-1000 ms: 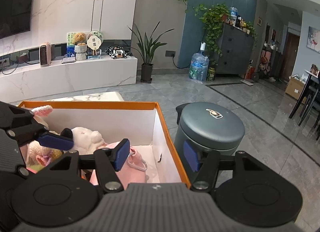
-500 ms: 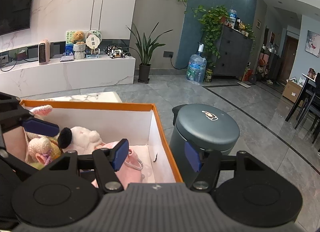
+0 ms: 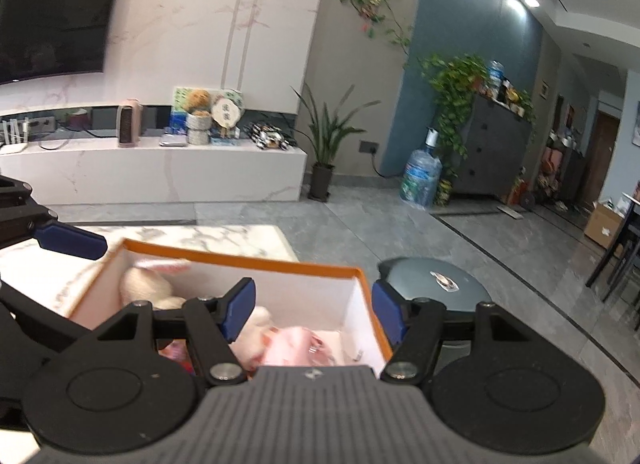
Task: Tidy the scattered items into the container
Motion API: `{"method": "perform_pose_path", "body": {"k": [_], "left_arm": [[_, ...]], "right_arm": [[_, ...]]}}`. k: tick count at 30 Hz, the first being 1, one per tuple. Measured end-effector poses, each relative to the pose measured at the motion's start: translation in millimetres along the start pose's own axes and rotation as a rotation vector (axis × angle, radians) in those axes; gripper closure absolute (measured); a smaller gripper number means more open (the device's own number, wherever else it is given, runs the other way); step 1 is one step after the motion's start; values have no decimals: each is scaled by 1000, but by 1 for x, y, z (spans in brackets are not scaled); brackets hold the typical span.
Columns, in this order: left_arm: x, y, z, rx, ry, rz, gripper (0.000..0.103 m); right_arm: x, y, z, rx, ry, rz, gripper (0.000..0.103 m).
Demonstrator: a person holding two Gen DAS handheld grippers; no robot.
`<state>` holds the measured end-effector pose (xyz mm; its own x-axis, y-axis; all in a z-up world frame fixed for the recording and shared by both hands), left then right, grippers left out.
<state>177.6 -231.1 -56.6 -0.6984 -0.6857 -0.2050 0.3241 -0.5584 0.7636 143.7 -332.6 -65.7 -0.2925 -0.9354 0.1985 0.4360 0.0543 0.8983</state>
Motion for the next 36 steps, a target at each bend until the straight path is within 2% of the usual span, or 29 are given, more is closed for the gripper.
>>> {"method": "perform_pose_path", "body": {"k": [7,14,21,29,36], "left_arm": [[-30,-19,52,22,81,69,17],[-65,-48,107,36,167,167,18],[-108,-94,151,-2,276,299,19],[-156,-151,183,-56,354,480,22],[-186,-199,185,-134,382,558,22]], "right_arm": [[-37,19,37,37,92,27,35],[-87,33,70,55,220,42,34],[-148,38,101,49,359,93,30],[-208,23,115,-51,478,166,30],[-254,-3,110,-137,538,228,30]]}}
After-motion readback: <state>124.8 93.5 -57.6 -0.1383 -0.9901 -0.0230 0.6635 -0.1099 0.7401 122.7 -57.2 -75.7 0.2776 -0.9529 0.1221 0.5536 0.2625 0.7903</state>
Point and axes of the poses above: each gripper's, at about its wrist camera, not at the fingertips, and z roughly against the way its jaws point, x to its right, y to its top, the point moved 2 cm from there along -z, roughly the way its jaws point, and after that the axes turned 3 degrees about -y, right-handed, at the moved point
